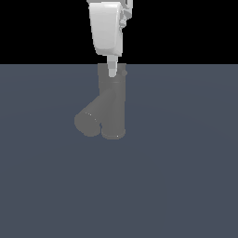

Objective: Turn on the faucet by rotating a designated handle.

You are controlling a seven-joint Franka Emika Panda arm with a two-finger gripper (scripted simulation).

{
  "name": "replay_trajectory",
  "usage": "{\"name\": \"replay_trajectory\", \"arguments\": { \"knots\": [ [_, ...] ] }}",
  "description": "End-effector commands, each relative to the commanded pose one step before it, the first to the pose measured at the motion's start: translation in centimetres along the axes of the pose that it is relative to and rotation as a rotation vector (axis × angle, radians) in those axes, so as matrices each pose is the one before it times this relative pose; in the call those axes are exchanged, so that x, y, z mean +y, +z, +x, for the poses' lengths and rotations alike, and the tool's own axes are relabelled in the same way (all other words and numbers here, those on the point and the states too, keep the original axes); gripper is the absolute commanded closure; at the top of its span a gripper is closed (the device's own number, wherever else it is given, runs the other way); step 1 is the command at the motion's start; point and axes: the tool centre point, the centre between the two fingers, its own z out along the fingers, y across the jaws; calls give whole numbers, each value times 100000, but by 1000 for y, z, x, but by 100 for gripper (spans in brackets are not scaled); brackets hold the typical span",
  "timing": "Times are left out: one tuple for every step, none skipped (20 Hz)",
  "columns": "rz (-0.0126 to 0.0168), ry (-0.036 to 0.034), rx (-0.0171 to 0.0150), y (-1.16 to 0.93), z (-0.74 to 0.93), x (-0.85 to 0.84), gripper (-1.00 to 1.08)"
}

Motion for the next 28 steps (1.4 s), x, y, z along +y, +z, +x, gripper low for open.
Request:
{"name": "replay_trajectory", "arguments": {
  "knots": [
    [378,2960,68,-4,2081,-879,108],
    [0,138,2,-1,276,-223,108],
    [0,138,2,-1,274,-220,108],
    [-1,138,1,-1,271,-218,108],
    [-1,138,1,-1,269,-216,108],
    [-1,138,1,-1,267,-213,108],
    [-1,120,1,-1,255,-210,108],
    [-1,138,1,-1,262,-209,108],
    [-1,138,1,-1,260,-207,108],
    [-1,120,1,-1,249,-204,108],
    [-1,129,1,-1,252,-203,108],
    [-1,120,0,-1,245,-200,108],
    [-2,138,0,-1,253,-199,108],
    [-2,120,0,-1,242,-197,108],
    [-2,120,0,-1,240,-195,108],
    [-2,120,0,-1,238,-194,108],
    [-2,120,0,0,237,-192,108],
    [-3,120,0,0,235,-191,108],
    [-3,120,-1,0,234,-189,108],
    [-3,120,-1,0,233,-188,108],
    [-3,120,-1,0,232,-187,108],
    [-4,120,-1,0,230,-186,108],
    [-4,120,-1,0,229,-185,108],
    [-4,120,-1,0,228,-184,108],
    [-4,98,-1,0,215,-182,108],
    [-5,120,-1,0,226,-182,108],
    [-5,119,-1,0,226,-181,108],
    [-5,119,-1,0,225,-180,108]
  ]
}}
